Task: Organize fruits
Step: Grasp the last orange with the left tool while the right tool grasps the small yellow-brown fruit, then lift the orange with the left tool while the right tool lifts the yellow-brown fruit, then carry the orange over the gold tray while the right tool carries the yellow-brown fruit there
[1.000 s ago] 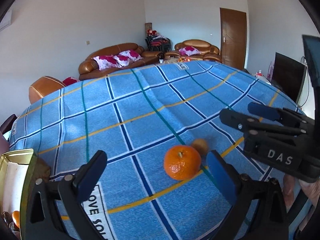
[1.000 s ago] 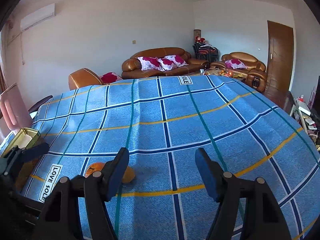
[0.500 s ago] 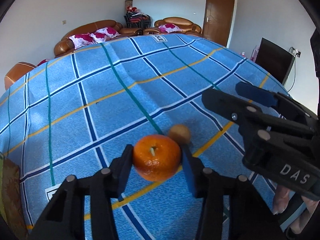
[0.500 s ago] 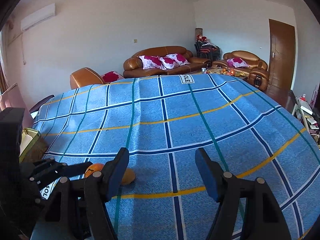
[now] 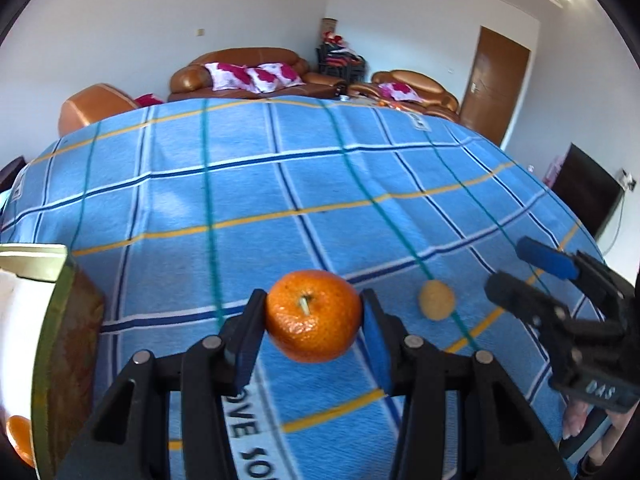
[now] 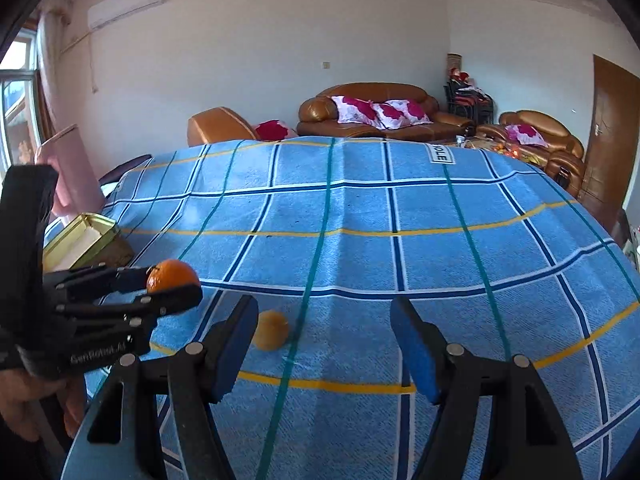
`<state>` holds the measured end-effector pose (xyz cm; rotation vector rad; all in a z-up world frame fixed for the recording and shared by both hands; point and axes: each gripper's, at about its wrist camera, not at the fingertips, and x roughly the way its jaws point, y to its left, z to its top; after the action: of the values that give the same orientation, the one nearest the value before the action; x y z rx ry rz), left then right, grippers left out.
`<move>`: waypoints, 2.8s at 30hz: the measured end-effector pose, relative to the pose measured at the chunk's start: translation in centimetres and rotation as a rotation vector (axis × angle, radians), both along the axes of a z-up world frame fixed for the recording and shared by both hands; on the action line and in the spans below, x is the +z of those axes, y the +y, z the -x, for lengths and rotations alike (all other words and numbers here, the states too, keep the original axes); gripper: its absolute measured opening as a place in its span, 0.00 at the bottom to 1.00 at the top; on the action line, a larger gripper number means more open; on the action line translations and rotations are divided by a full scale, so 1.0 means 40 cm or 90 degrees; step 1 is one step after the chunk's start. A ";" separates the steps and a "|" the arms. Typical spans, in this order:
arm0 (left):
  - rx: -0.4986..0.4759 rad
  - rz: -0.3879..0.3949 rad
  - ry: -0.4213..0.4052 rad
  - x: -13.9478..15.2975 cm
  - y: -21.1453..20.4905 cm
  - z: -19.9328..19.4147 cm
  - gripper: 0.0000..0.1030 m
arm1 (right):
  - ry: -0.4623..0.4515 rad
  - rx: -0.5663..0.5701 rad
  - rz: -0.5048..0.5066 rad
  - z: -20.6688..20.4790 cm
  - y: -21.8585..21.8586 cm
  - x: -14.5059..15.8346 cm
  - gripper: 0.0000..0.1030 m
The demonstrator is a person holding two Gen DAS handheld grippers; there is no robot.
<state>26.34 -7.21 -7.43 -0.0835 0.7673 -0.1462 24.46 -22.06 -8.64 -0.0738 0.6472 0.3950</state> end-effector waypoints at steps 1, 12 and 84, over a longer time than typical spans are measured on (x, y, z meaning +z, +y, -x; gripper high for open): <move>0.014 0.003 0.000 -0.001 0.016 -0.004 0.47 | 0.004 0.007 0.014 -0.002 0.013 -0.003 0.67; 0.042 0.036 0.001 -0.007 0.064 -0.015 0.47 | 0.086 0.032 0.043 -0.077 0.103 -0.041 0.53; 0.056 -0.077 -0.238 0.093 0.009 0.153 0.47 | -0.131 0.078 -0.028 0.063 0.079 0.043 0.30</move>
<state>20.22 -6.83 -3.71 0.0250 0.3967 -0.0297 21.93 -18.88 -6.93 -0.1108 0.4319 0.5126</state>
